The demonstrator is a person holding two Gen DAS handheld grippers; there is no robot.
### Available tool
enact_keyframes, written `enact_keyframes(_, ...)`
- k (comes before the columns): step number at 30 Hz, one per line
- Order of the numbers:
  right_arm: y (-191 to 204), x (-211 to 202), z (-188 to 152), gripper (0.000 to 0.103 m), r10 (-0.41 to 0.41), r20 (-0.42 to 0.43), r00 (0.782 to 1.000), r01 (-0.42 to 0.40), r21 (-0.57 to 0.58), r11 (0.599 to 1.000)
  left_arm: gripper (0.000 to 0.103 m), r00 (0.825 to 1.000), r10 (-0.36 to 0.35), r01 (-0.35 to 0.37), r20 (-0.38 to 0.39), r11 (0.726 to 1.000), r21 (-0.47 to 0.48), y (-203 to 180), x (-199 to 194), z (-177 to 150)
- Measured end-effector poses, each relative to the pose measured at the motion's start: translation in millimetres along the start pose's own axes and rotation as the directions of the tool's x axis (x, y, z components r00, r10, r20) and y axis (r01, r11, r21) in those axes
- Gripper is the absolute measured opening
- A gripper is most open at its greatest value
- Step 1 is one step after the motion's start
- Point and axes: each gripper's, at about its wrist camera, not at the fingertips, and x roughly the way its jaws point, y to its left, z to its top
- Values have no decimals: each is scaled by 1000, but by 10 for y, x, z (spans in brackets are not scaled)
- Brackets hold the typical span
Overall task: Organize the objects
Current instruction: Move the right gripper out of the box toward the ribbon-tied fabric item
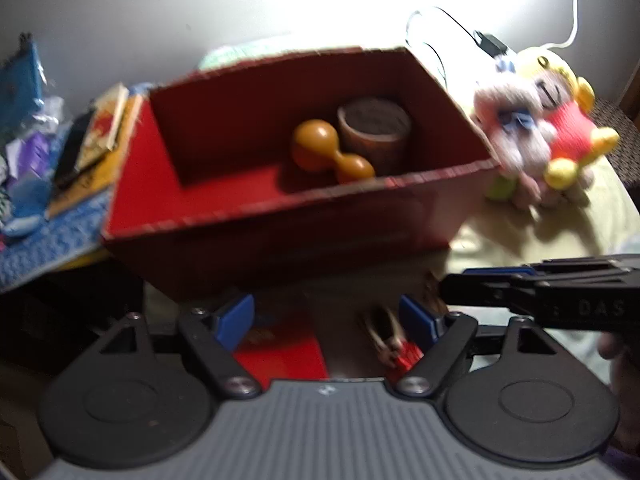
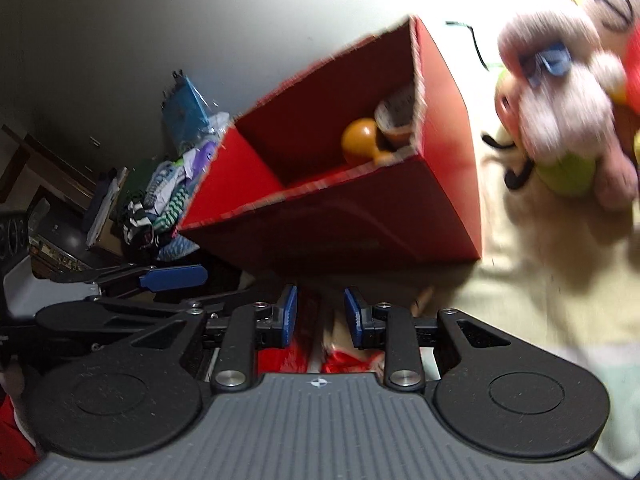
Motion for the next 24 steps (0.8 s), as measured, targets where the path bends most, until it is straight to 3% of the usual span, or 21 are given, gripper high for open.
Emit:
enact_keyframes(6, -205, 86, -216, 30, -30, -98, 995, 36, 62, 997, 80, 994, -69, 70, -88, 997, 15, -205, 168, -300)
enact_keyframes(10, -347, 133, -320, 34, 7, -150, 989, 16, 151, 988, 74, 984, -123, 124, -127, 992, 0, -294, 261, -405)
enact_keyframes(15, -396, 162, -374, 36, 40, -168, 985, -6, 202, 979, 71, 984, -122, 124, -133, 992, 2, -366, 404, -465)
enact_keyframes(20, -346, 238, -393, 37, 30, -170, 985, 4, 193, 981, 65, 969, -195, 187, -151, 980, -63, -302, 564, -492)
enact_keyframes(24, -353, 311, -415, 43, 37, -169, 985, -2, 205, 979, 62, 968, -199, 188, -152, 979, -84, -281, 679, -525)
